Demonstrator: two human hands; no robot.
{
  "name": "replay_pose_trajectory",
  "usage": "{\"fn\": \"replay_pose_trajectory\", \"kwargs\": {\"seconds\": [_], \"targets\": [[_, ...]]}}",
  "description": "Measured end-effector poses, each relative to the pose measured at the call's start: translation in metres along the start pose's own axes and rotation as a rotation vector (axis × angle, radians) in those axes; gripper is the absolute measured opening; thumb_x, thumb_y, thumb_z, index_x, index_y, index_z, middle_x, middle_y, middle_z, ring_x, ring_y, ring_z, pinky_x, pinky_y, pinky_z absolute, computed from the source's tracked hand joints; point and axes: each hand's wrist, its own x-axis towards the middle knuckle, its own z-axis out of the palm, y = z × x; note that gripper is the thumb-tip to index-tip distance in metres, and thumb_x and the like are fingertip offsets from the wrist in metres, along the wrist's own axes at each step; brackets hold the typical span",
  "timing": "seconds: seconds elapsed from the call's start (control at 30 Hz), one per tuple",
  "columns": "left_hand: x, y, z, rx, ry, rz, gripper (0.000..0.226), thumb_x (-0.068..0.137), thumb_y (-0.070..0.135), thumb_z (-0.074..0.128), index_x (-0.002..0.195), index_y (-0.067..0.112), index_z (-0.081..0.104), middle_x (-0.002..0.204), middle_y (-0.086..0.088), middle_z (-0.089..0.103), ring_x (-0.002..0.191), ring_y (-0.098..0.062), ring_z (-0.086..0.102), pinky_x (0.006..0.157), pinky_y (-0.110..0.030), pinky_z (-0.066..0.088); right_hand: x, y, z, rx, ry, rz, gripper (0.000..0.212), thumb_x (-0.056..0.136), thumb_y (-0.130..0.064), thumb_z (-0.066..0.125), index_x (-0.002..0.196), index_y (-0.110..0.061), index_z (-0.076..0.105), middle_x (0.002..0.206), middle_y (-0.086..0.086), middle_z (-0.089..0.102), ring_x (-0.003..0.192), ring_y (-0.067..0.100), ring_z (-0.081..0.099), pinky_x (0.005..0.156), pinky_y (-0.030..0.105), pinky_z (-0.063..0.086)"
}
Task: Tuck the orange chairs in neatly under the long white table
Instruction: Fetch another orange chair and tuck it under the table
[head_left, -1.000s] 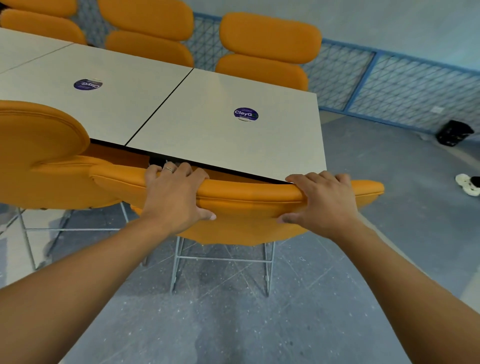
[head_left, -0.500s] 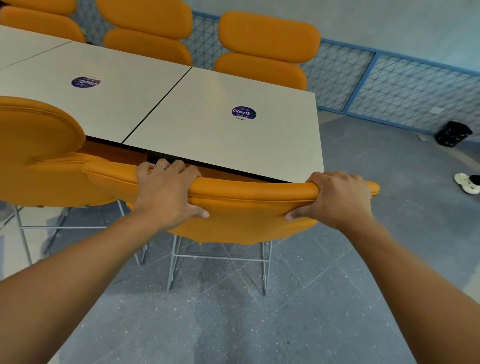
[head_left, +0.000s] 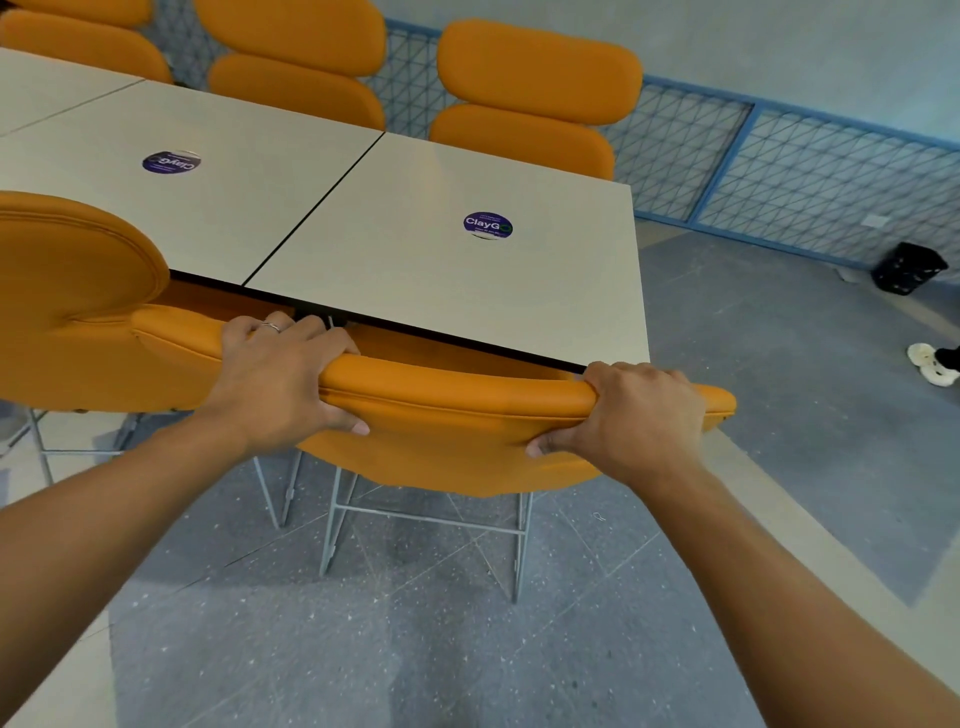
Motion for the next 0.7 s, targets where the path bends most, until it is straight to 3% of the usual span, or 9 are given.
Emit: {"fn": "replay_pose_trajectory", "kwargs": {"seconds": [0.1, 0.27, 0.57, 0.63, 0.7], "targets": [[-0.001, -0.017, -0.004, -0.005, -0.036, -0.011, 0.073, 0.046, 0.082, 0.071, 0.105, 0.041, 0.057, 0.091, 0.013, 0.051, 0.097, -0.019, 0.046, 0.092, -0.043, 0.026, -0.005, -0.017, 0.002, -0.007, 0.056, -0.015, 0.079, 0.038, -0.099, 0.060, 0.070, -0.027, 0.056, 0.061, -0.009, 0.049, 0.064, 0.018, 0.054, 0.067, 0.031, 0.031], [0.001, -0.033, -0.004, -0.014, -0.053, -0.017, 0.077, 0.042, 0.087, 0.056, 0.105, 0.043, 0.056, 0.089, 0.014, 0.051, 0.095, -0.017, 0.046, 0.091, -0.042, 0.027, -0.007, -0.030, 0.004, -0.026, 0.067, -0.011, 0.081, 0.038, -0.101, 0.056, 0.069, -0.026, 0.056, 0.063, -0.009, 0.050, 0.064, 0.014, 0.049, 0.067, 0.030, 0.030], [0.017, -0.068, -0.008, -0.026, -0.067, 0.044, 0.074, 0.048, 0.079, 0.073, 0.110, 0.042, 0.056, 0.094, 0.014, 0.051, 0.099, -0.017, 0.045, 0.096, -0.044, 0.028, 0.002, -0.064, 0.006, -0.015, 0.057, 0.044, 0.081, 0.039, -0.101, 0.055, 0.071, -0.027, 0.056, 0.064, -0.010, 0.049, 0.066, 0.014, 0.044, 0.070, 0.033, 0.032], [0.023, -0.080, -0.009, -0.025, -0.070, 0.055, 0.074, 0.049, 0.077, 0.074, 0.111, 0.041, 0.056, 0.095, 0.013, 0.051, 0.101, -0.018, 0.046, 0.096, -0.044, 0.027, 0.004, -0.077, 0.003, -0.024, 0.033, 0.087, 0.081, 0.041, -0.100, 0.056, 0.077, -0.028, 0.059, 0.068, -0.010, 0.050, 0.072, 0.016, 0.050, 0.074, 0.034, 0.032], [0.029, -0.091, -0.010, -0.016, -0.086, 0.066, 0.078, 0.047, 0.083, 0.069, 0.111, 0.041, 0.056, 0.095, 0.013, 0.051, 0.102, -0.020, 0.048, 0.095, -0.043, 0.028, 0.006, -0.095, 0.000, -0.020, -0.011, 0.139, 0.081, 0.047, -0.096, 0.060, 0.091, -0.028, 0.061, 0.083, -0.007, 0.057, 0.090, 0.020, 0.057, 0.085, 0.039, 0.034]]}}
